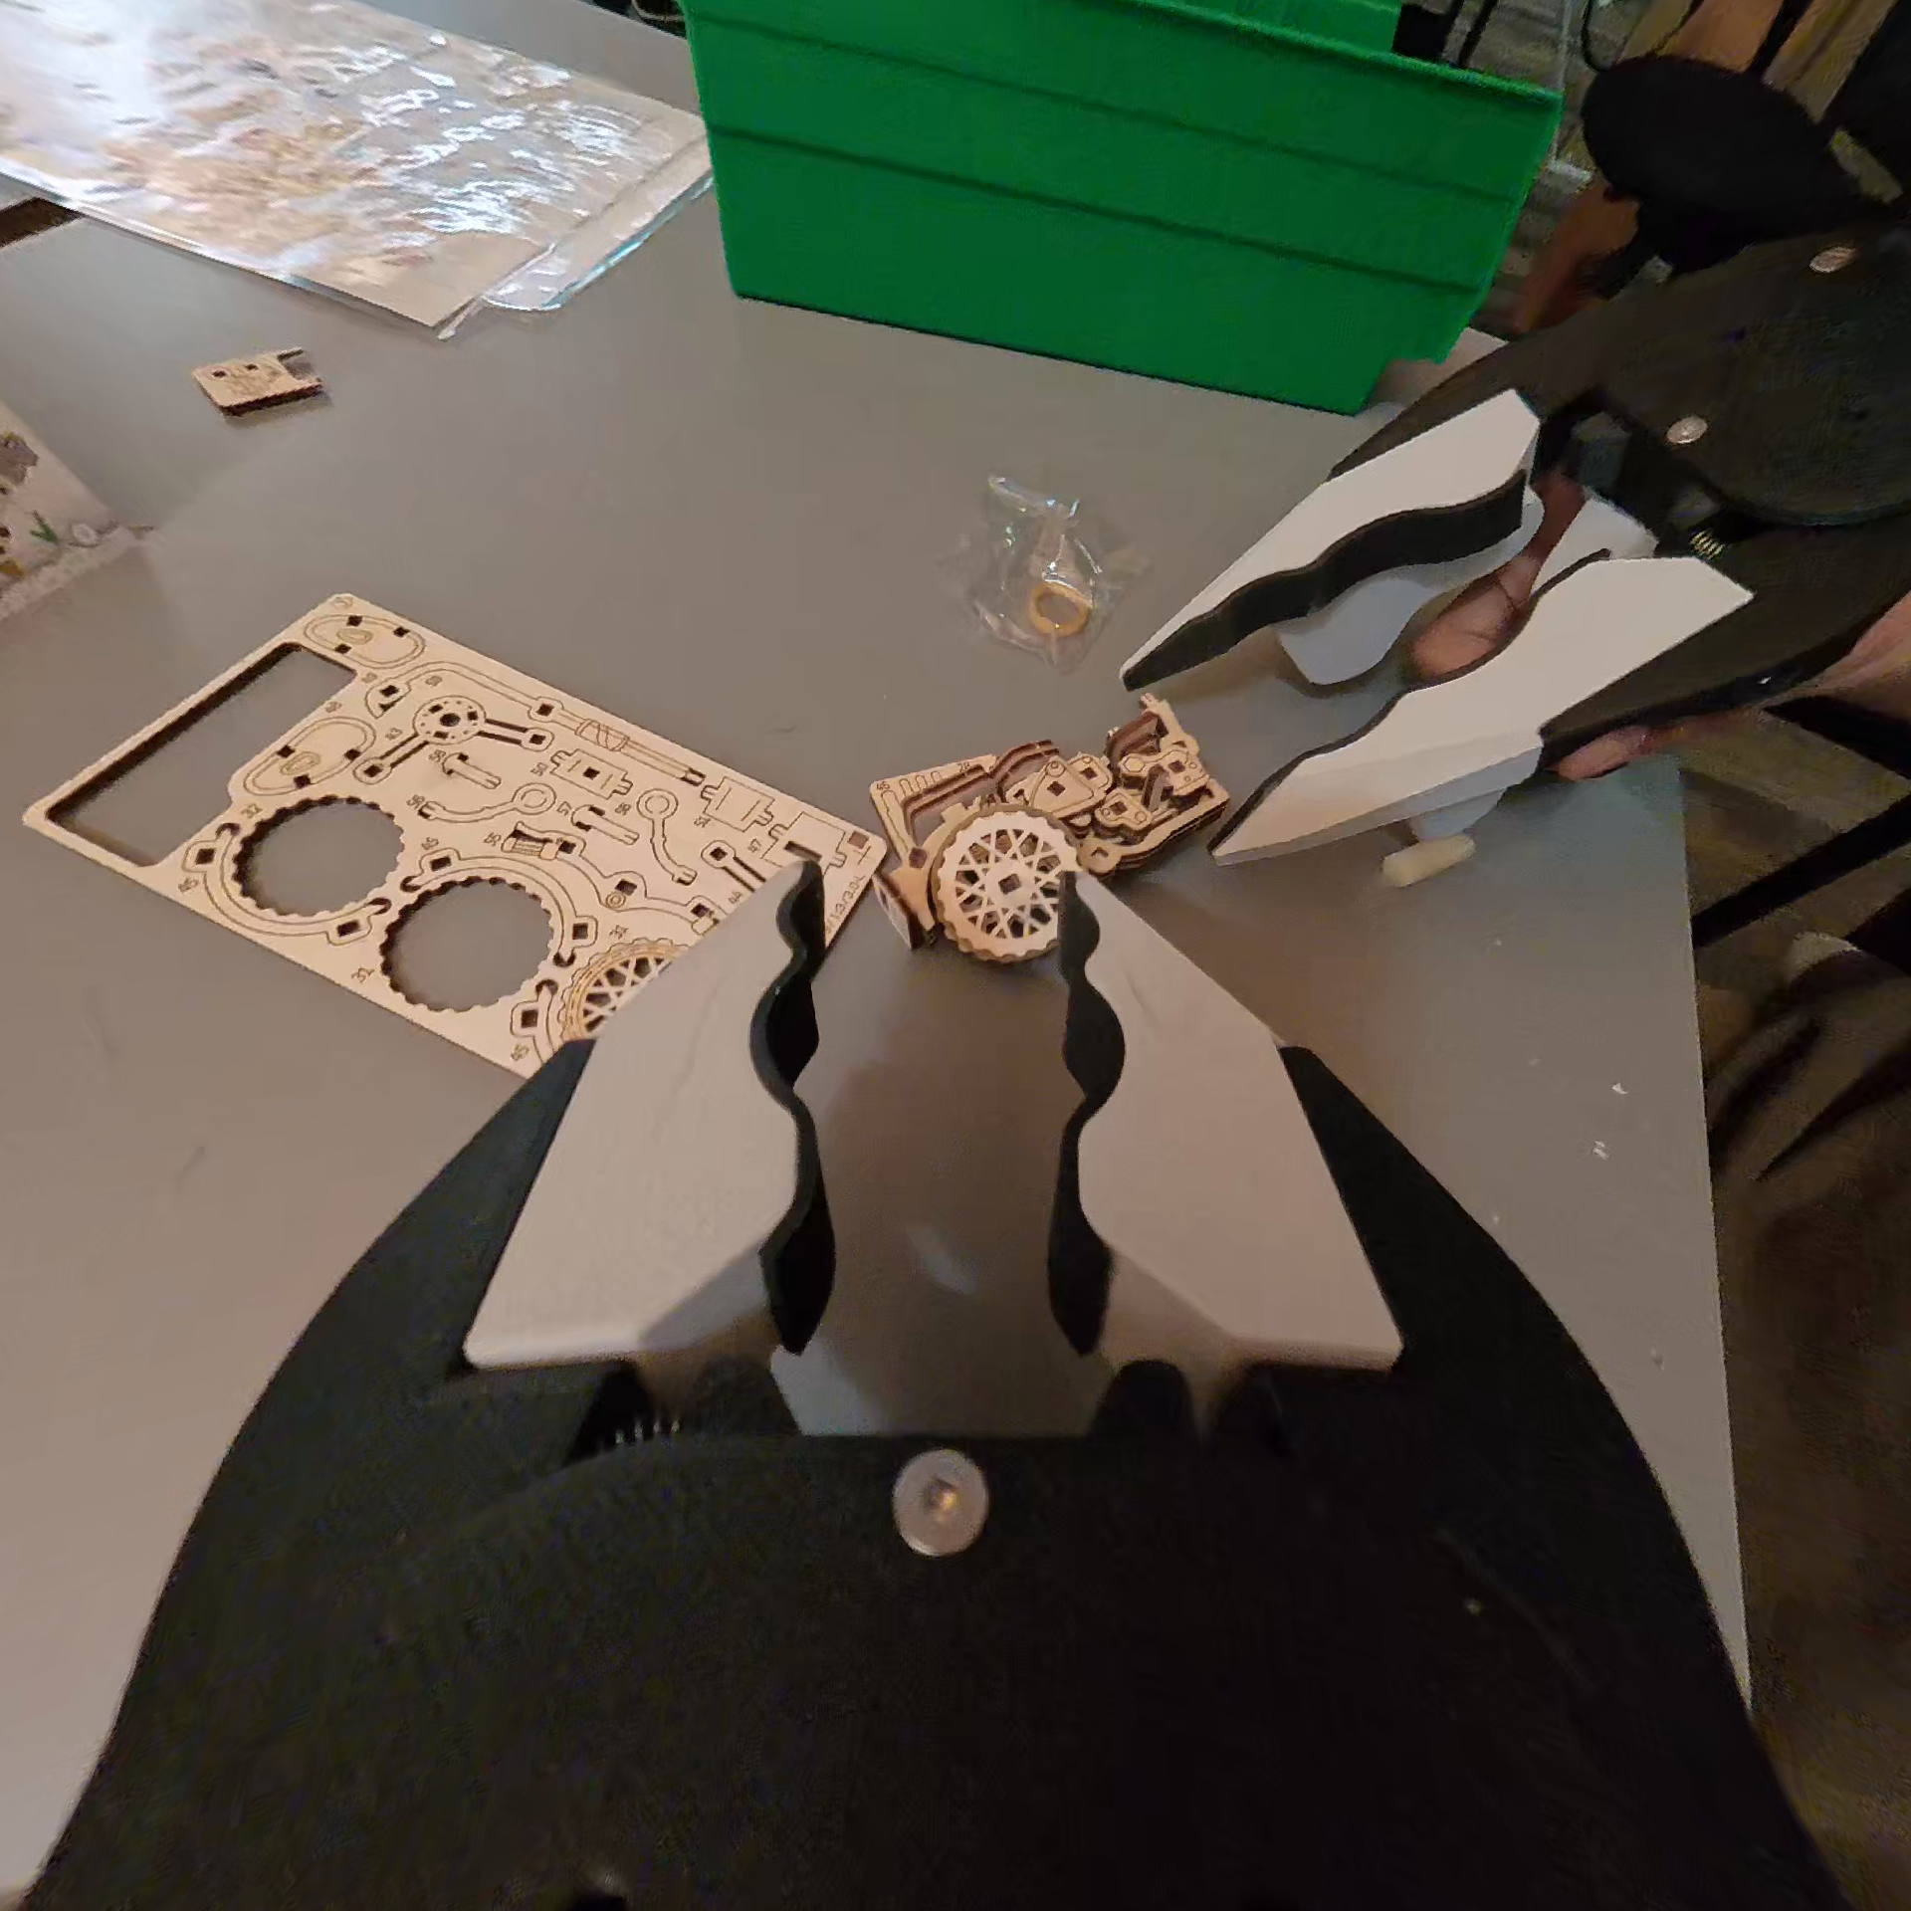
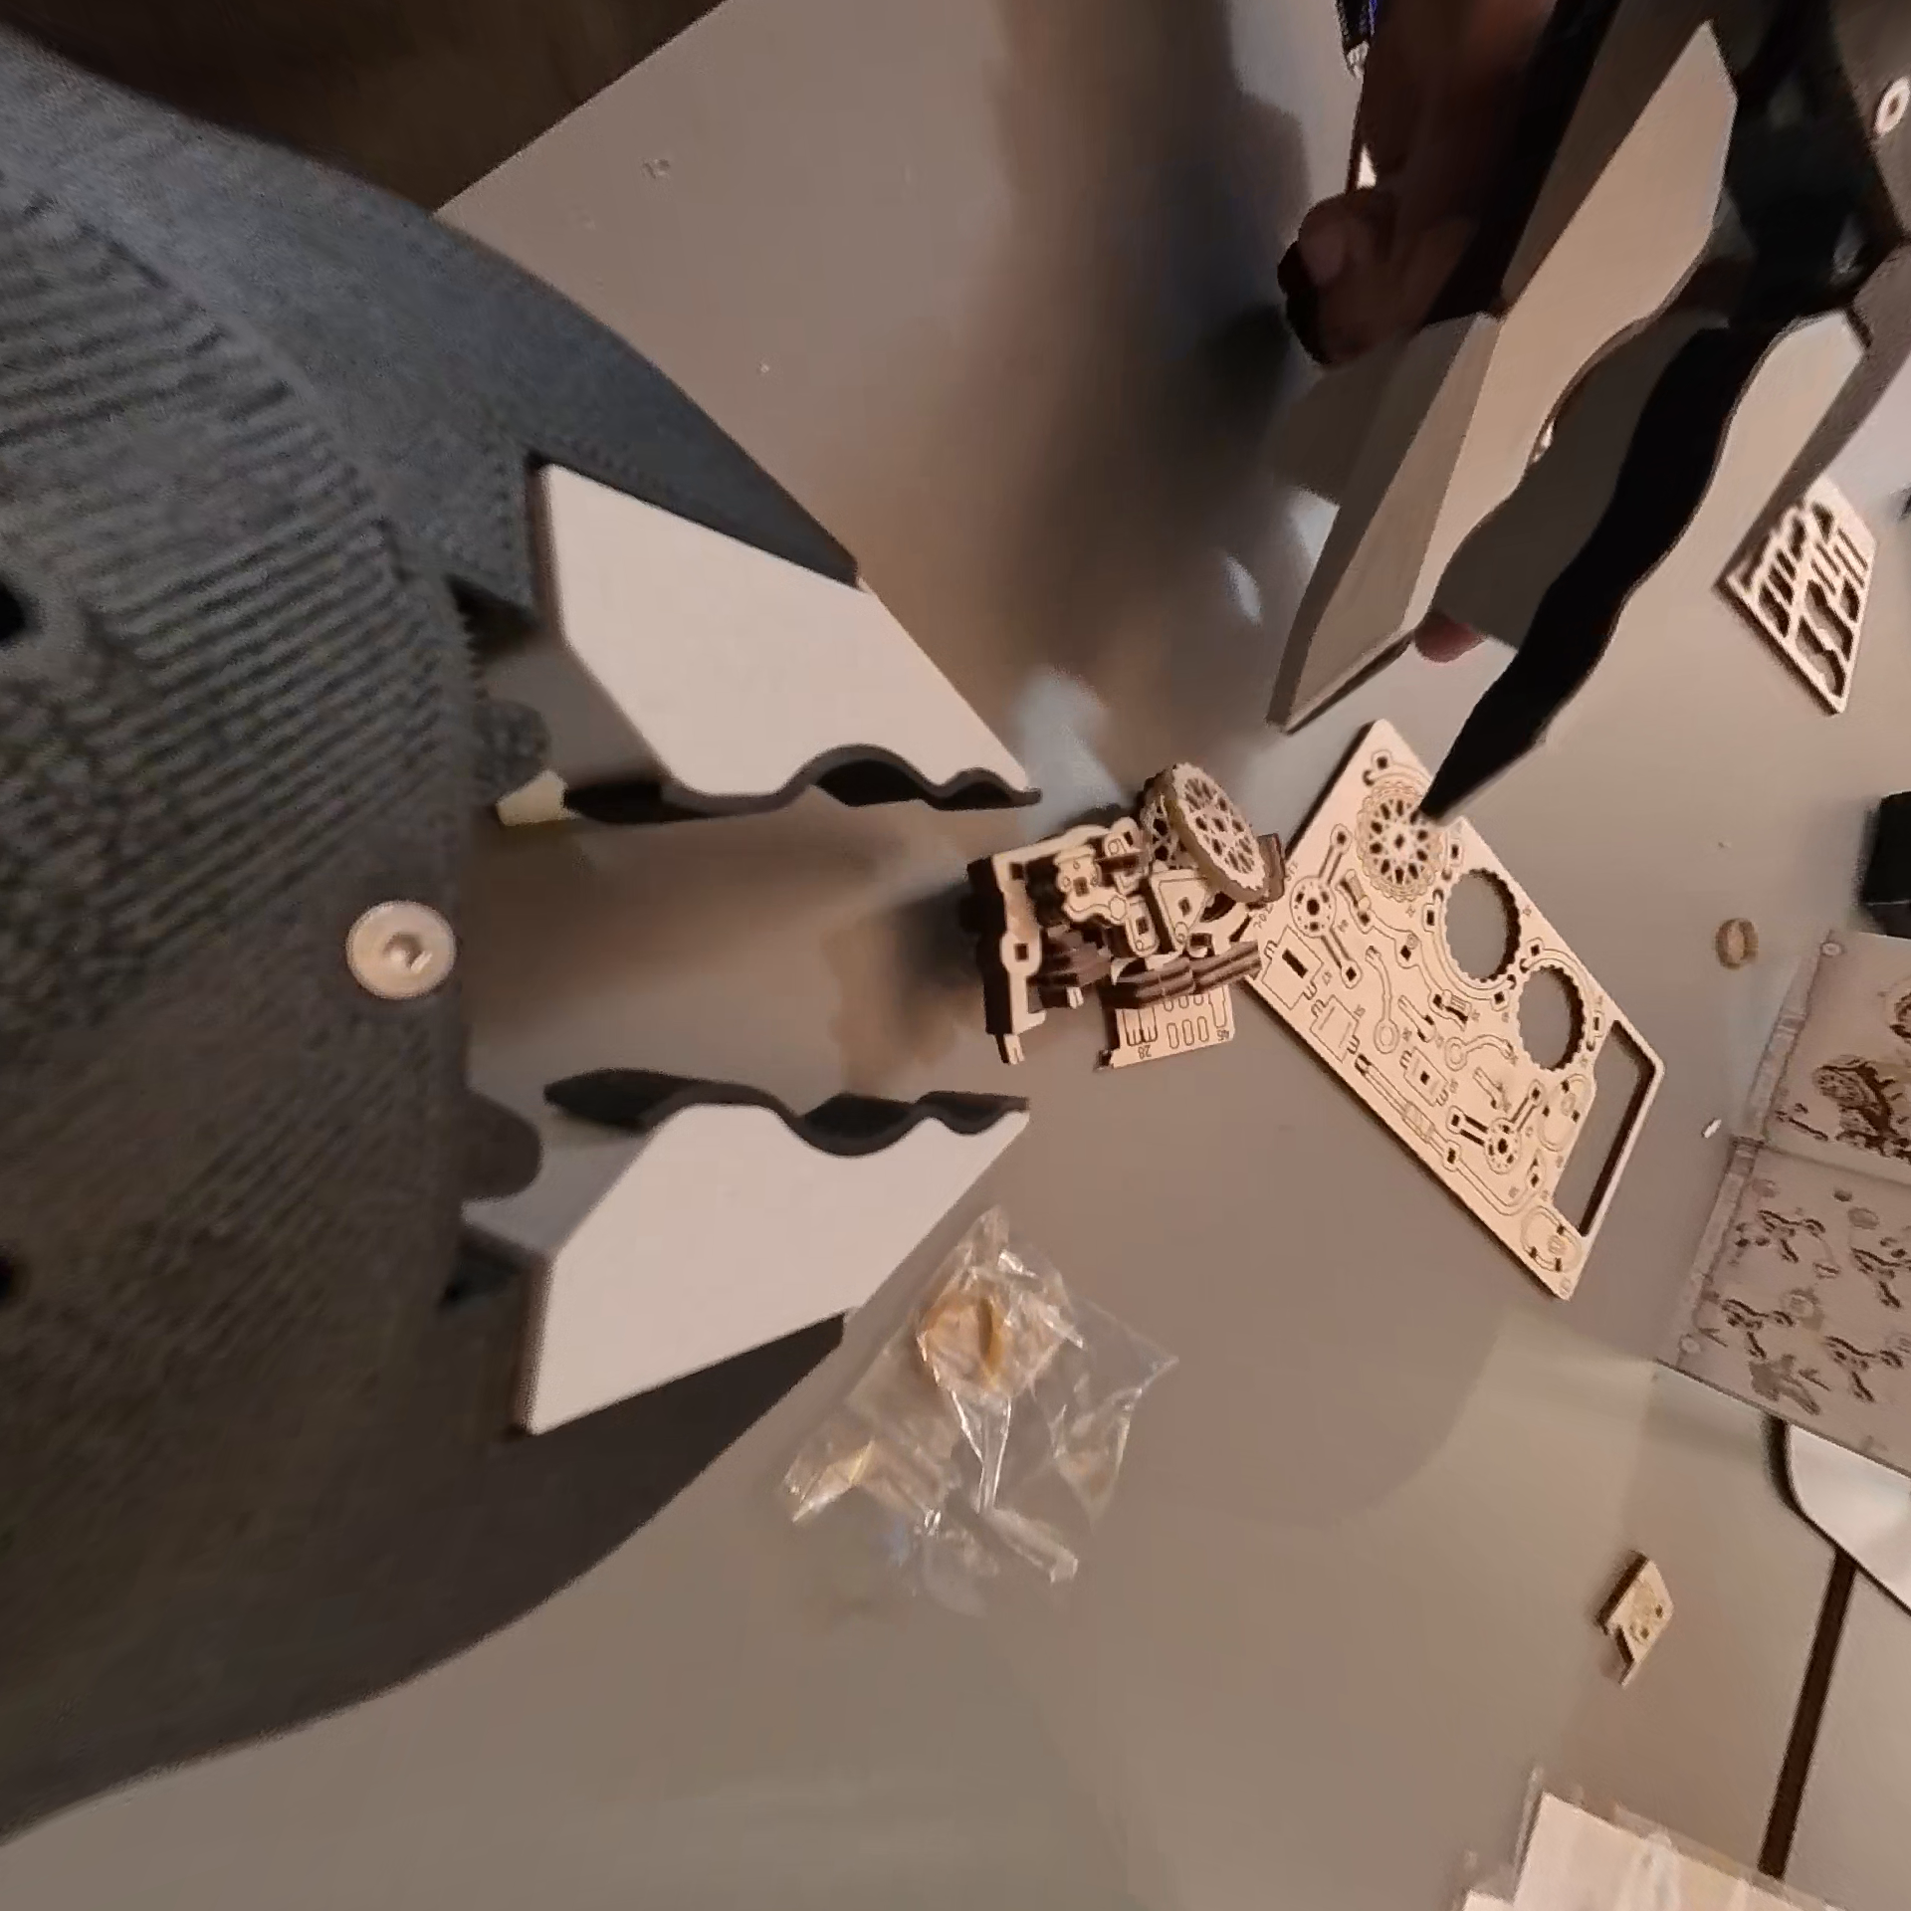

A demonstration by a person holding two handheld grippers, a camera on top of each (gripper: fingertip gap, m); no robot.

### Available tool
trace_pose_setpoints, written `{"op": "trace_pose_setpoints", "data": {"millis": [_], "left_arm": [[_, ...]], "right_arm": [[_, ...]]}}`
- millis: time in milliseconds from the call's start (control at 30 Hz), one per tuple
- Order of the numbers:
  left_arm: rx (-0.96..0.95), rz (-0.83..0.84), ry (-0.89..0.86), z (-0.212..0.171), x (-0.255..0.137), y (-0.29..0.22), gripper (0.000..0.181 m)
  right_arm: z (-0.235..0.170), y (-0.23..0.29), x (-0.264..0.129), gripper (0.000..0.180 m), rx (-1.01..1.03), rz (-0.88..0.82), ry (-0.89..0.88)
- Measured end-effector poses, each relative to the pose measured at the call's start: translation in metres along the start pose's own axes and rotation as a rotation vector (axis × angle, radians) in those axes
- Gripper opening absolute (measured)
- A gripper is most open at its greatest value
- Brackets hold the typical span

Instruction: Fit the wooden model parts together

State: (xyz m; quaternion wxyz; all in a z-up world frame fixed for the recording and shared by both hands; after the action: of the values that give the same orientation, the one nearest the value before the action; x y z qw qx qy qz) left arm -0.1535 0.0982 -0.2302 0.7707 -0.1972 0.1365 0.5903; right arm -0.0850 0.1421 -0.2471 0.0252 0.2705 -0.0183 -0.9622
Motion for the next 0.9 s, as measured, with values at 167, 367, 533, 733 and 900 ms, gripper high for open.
{"op": "trace_pose_setpoints", "data": {"millis": [167,367,533,733,900], "left_arm": [[-0.006,0.014,-0.006,-0.003,-0.006,0.002,0.043],[-0.014,0.011,-0.012,-0.004,-0.008,0.001,0.043],[0.012,-0.018,-0.015,-0.004,-0.009,-0.006,0.044],[0.170,-0.078,0.024,-0.009,-0.002,-0.032,0.045],[0.244,-0.077,0.067,-0.015,0.003,-0.040,0.045]], "right_arm": [[-0.003,-0.001,0.006,0.050,0.002,0.006,0.039],[-0.003,-0.002,0.007,0.042,-0.037,-0.010,0.038],[-0.003,-0.004,0.001,0.042,-0.063,-0.010,0.022],[-0.005,0.000,-0.010,0.042,0.029,0.119,0.002],[-0.003,0.004,-0.018,0.041,0.100,0.220,-0.024]]}}
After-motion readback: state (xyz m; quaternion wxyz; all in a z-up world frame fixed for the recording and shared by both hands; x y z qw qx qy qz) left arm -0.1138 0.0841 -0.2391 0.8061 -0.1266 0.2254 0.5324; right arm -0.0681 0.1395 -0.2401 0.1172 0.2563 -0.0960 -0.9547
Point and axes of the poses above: each gripper's, where its closed fingertips meet, x out along the fingers, z out of its top, y = z × x across the jaws, the point moved 1 cm from there along -x, back along the fingers, and after that the axes turned 2 degrees about -y, right-handed, at the moved point
